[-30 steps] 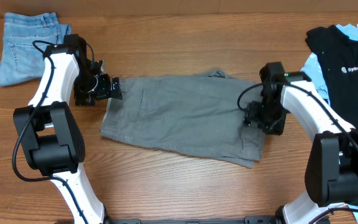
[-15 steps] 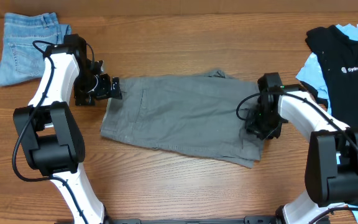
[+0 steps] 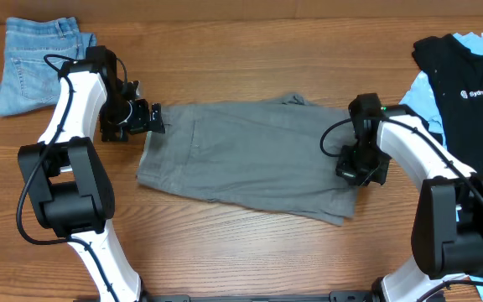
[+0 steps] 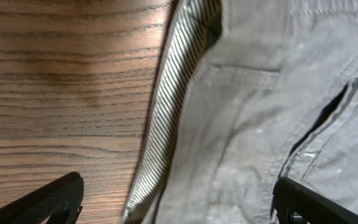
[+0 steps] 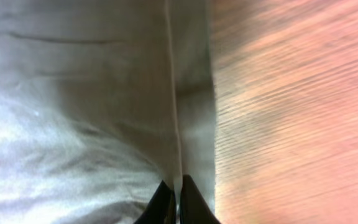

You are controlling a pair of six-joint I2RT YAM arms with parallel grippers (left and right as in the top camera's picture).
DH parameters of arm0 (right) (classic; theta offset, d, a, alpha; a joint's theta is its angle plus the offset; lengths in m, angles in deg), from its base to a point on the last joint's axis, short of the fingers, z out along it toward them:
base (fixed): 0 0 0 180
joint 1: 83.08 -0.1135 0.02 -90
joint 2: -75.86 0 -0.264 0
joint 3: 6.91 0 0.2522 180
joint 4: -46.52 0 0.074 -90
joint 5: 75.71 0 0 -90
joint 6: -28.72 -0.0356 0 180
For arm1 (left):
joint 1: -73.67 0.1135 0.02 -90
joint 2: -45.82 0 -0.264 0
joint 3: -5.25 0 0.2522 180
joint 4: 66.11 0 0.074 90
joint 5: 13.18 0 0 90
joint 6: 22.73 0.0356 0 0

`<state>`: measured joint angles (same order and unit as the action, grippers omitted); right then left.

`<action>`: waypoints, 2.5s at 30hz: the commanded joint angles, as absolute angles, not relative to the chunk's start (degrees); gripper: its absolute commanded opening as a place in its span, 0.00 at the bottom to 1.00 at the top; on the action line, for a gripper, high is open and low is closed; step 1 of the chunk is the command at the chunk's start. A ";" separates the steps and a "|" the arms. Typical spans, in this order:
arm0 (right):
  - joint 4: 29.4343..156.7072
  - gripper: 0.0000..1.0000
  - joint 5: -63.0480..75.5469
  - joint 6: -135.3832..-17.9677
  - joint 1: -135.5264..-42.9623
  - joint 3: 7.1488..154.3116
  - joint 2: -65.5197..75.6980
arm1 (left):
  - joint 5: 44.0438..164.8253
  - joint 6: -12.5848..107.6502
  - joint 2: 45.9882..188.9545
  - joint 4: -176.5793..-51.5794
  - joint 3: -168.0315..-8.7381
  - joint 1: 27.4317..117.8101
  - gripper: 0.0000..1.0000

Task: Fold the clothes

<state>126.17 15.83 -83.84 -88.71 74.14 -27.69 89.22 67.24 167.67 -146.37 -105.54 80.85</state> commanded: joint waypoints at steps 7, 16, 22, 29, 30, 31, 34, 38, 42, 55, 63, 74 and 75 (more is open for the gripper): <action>131.42 1.00 20.31 -90.29 -88.47 75.45 -27.01 | 90.03 67.28 167.62 -146.59 -106.33 80.78 1.00; 139.18 1.00 19.27 -90.53 -88.47 86.49 -24.78 | 91.84 67.28 162.53 -151.25 -111.55 80.39 1.00; 134.92 1.00 1.36 -76.09 -88.47 87.69 -22.79 | 92.96 67.35 154.84 -152.30 -111.53 78.01 1.00; 133.67 1.00 0.91 -76.02 -88.47 86.69 -22.94 | 93.20 70.27 159.99 -151.88 -111.31 78.03 1.00; 133.78 1.00 0.91 -76.00 -88.47 86.69 -22.94 | 93.44 70.27 161.28 -151.92 -111.31 78.31 1.00; 133.91 1.00 0.97 -75.74 -88.47 86.69 -22.94 | 93.51 70.21 162.73 -151.88 -111.31 78.69 1.00; 134.24 1.00 1.47 -74.12 -88.47 86.69 -22.94 | 93.83 70.34 165.87 -151.99 -111.31 79.93 1.00; 134.94 1.00 1.78 -73.18 -88.47 86.69 -22.94 | 94.10 72.94 167.49 -151.33 -111.27 82.23 1.00; 135.22 1.00 1.78 -73.20 -88.47 86.69 -22.94 | 99.87 76.74 167.71 -148.47 -109.76 83.63 1.00; 138.48 1.00 1.76 -73.22 -88.47 86.69 -22.94 | 106.90 78.84 170.14 -138.00 -97.74 83.80 1.00; 138.63 1.00 0.66 -73.46 -88.47 86.69 -22.94 | 107.58 78.62 173.24 -138.57 -97.11 82.53 1.00; 139.31 1.00 0.64 -73.46 -88.47 86.69 -22.94 | 107.06 78.49 176.10 -137.83 -96.82 80.00 0.47; 139.29 1.00 0.64 -73.46 -88.47 86.69 -22.94 | 105.02 77.01 176.10 -137.59 -96.84 80.02 0.21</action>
<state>139.37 1.17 -73.48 -88.71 86.56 -23.84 108.48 77.97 171.99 -137.98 -98.53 80.92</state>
